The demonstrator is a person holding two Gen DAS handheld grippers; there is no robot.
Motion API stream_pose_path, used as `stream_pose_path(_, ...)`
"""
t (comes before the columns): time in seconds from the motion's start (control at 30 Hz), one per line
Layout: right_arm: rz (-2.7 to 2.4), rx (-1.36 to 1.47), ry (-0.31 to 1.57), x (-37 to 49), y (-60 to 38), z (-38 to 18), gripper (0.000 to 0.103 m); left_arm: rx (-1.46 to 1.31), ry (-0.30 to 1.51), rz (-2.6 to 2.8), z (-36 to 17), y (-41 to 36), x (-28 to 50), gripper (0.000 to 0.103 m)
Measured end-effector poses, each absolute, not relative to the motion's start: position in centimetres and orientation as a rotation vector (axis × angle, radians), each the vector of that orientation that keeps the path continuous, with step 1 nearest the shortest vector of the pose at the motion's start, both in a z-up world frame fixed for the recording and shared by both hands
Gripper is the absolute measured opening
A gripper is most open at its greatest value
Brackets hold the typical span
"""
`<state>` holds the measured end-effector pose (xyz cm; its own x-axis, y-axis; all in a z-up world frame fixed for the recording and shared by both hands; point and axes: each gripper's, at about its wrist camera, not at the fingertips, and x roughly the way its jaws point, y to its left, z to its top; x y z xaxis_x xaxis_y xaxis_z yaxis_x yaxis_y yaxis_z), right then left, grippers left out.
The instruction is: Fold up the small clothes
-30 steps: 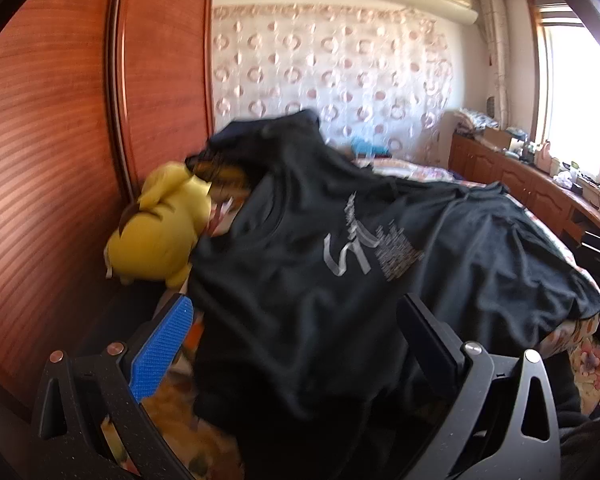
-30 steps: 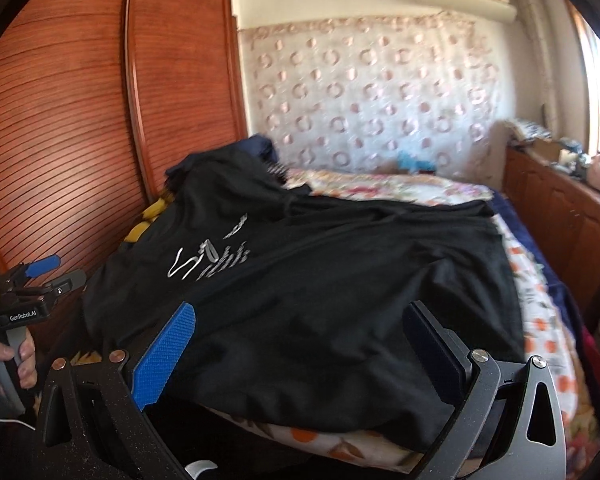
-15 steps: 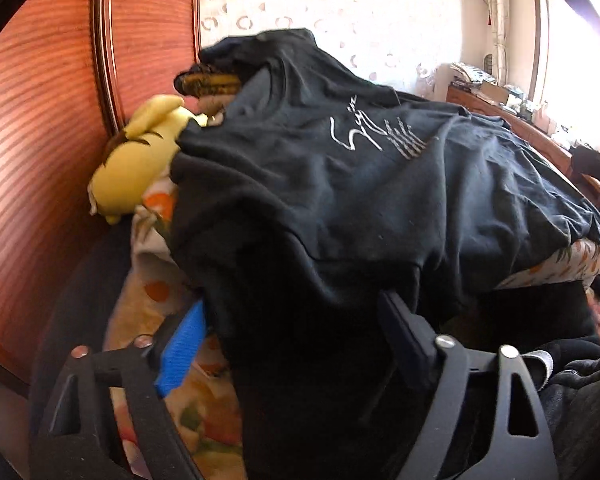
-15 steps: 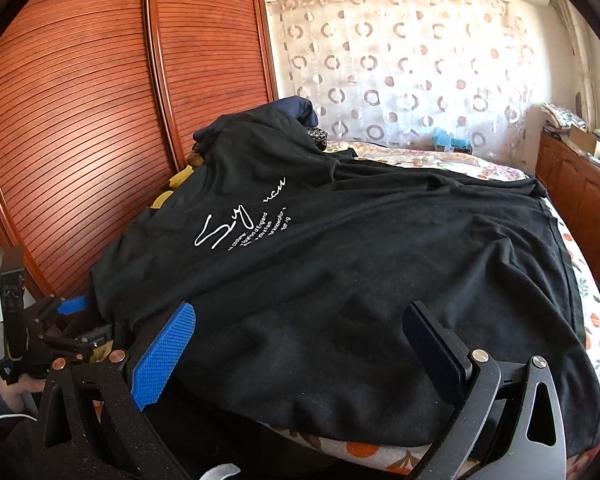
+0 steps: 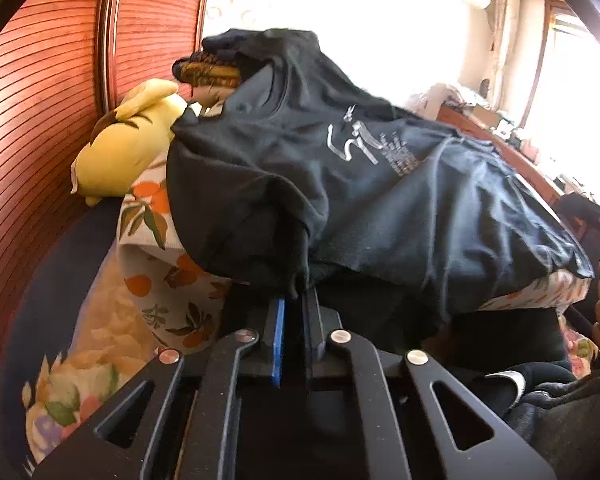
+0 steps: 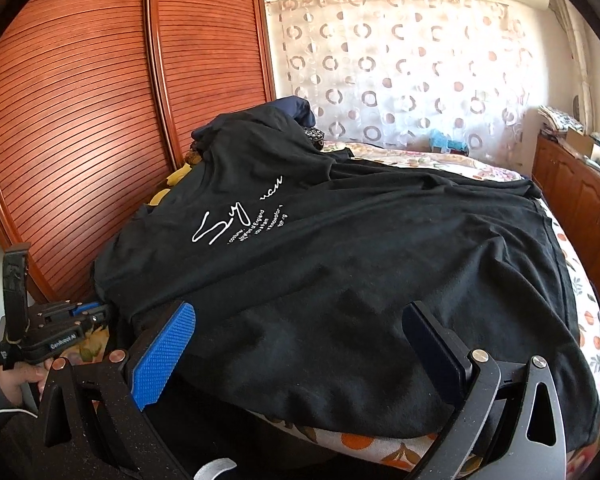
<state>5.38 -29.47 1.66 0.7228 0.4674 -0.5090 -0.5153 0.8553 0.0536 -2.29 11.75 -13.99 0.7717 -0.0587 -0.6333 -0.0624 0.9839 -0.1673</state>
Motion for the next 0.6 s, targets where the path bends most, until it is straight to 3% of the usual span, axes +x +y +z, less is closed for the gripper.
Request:
stream_pose_path(0.33, 0.578, -0.079, 0.544, 5.2, -29.3, 1.9, 0.103, -0.055, 0.532, -0.101, -5.7, 8.8, -2.9, 0.006)
stream_pose_path(0.6, 0.634, -0.073, 0.573, 7.5, -29.1, 2.2, 0.103, 0.008, 0.543, -0.141, -2.0, 8.1, 3.8, 0.007)
